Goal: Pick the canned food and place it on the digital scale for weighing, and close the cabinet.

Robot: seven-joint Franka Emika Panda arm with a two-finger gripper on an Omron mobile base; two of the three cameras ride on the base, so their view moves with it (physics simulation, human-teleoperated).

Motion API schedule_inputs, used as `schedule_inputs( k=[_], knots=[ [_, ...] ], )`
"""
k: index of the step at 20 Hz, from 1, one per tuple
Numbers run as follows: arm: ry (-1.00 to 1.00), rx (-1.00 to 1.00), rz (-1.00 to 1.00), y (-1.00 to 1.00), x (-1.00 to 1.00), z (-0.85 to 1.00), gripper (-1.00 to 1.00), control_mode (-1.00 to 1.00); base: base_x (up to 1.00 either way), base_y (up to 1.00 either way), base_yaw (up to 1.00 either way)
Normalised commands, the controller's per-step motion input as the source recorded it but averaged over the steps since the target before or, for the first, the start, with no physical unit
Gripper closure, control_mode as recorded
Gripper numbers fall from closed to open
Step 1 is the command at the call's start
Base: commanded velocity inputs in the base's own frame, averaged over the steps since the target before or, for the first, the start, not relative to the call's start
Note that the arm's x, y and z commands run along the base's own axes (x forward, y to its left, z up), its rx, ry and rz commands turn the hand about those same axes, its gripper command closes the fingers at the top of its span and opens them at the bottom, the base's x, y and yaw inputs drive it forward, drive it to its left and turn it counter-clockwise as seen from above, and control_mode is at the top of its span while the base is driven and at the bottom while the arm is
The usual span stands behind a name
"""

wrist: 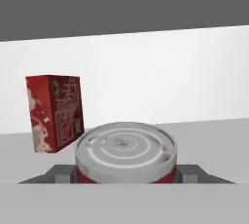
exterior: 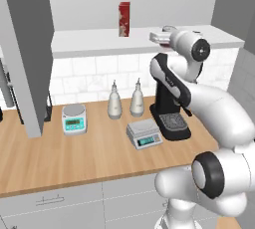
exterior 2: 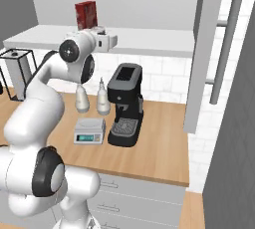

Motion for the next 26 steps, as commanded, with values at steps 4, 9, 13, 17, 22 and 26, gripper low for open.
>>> schedule_inputs(
  k=[4, 9, 13, 17, 22, 26],
  knots=[
    [-0.12, 0.03, 0.0, 0.0, -1.0, 0.0, 1.0, -1.0, 0.0, 0.0, 0.0],
    [-0.02, 0.01, 0.0, 0.0, -1.0, 0.02, 1.0, -1.0, 0.0, 0.0, 0.0],
    [0.19, 0.0, 0.05, 0.0, -1.0, 0.12, 1.0, -1.0, 0.0, 0.0, 0.0],
    [0.3, 0.01, 0.03, 0.16, -0.61, -0.23, 1.0, -1.0, 0.0, 0.0, 0.0],
    [0.32, 0.07, 0.08, 0.16, -0.17, -0.67, 1.0, -1.0, 0.0, 0.0, 0.0],
    [0.21, 0.01, 0.05, 0.11, 0.0, -0.58, 1.0, -1.0, 0.0, 0.0, 0.0]
  ],
)
